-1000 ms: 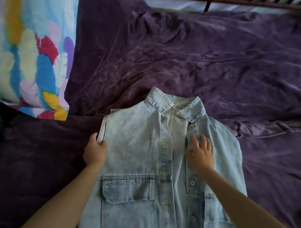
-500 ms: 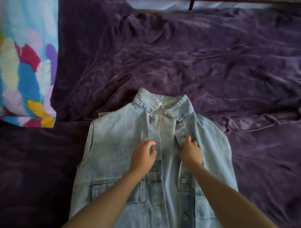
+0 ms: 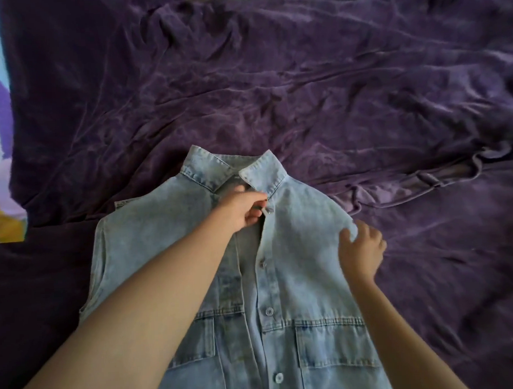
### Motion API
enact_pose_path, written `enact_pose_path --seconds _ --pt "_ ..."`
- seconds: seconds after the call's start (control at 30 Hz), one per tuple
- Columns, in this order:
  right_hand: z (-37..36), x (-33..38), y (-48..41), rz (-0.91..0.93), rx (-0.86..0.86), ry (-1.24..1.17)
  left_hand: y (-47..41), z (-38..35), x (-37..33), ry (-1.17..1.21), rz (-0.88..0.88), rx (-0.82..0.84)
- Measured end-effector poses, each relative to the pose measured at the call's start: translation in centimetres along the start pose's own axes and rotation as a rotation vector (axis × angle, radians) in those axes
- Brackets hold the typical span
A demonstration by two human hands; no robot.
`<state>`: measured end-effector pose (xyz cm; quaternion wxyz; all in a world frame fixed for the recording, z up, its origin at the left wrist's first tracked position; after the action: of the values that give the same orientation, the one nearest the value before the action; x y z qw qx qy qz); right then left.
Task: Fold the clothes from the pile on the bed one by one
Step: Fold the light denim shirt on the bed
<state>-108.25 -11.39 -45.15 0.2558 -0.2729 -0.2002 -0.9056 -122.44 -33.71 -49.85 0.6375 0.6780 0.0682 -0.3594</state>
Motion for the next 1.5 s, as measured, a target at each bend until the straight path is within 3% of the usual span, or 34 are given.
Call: enact_pose_path --seconds 0.03,0.1,0.2,0.3,0.37,0.43,0.47,0.63,0.73,0.9,1.03,1.13,1.23,1.33,1.5 --pt "-0.1 -3.4 -1.2 -0.233 0.071 0.011 0.0 -0.1 0.0 -0.118 0.005 -0.012" --pt "-1.2 -6.2 -1.9 -0.403 0.263 0.006 0.1 0.2 -0.5 -0.287 -0.034 -0.108" --pt "-0.9 -4.4 -1.6 -0.255 0.273 0.019 0.3 1.7 -2.2 -0.176 -0.202 -0.272" --pt "0.2 -0.1 0.5 0.110 0.093 0.037 1.0 4.5 -2.5 -0.137 -0.290 -0.408" --pt "-1.6 1.9 2.9 0.271 0.219 -0.100 0.9 6.5 -1.0 -0.108 -0.234 -0.477" --pt "-4.1 1.6 3.8 0.123 0.444 -0.343 0.4 6.8 1.2 -0.041 -0.120 -0.410" --pt "-4.6 1.1 3.4 0.017 0.471 -0.471 0.2 6.4 2.0 0.000 -0.067 -0.347" --pt "-4.7 -0.9 -2.3 -0.444 0.370 -0.886 -0.7 4.5 2.6 0.019 0.030 -0.197" --pt "-5.8 0.9 -5.1 -0.447 0.481 -1.004 -1.0 4.2 2.4 0.018 0.050 -0.200" --pt "-7.7 4.1 -6.4 -0.399 0.736 -0.875 -1.8 3.5 1.6 0.138 0.018 -0.152" --pt "-6.8 5.3 -9.2 -0.233 0.568 -0.921 -2.0 3.7 0.7 0.286 -0.006 -0.126" --pt "-6.4 4.1 -9.7 -0.124 0.416 -0.780 -2.1 4.7 -0.4 0.342 -0.101 -0.220" --pt "-5.7 3.2 -10.0 0.017 0.299 -0.502 -1.7 6.7 -0.8 0.199 -0.203 -0.436" --pt "-3.9 0.8 -9.7 -0.017 0.240 -0.508 -1.1 7.9 0.5 0.055 -0.239 -0.557" --pt "-0.9 -6.2 -4.6 -0.061 0.152 -0.349 0.4 5.3 2.4 -0.140 -0.329 -0.414"
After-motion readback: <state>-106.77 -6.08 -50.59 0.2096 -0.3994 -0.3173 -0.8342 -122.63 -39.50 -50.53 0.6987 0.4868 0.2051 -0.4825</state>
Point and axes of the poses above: each hand's wrist, its own y-axis away from the middle knuckle, its own z-axis out of the back of the hand, x = y × z, the point moved 10 cm from there along -y, towards the middle knuckle, and after that the axes turned 10 degrees about -y, right-handed, at the moved point
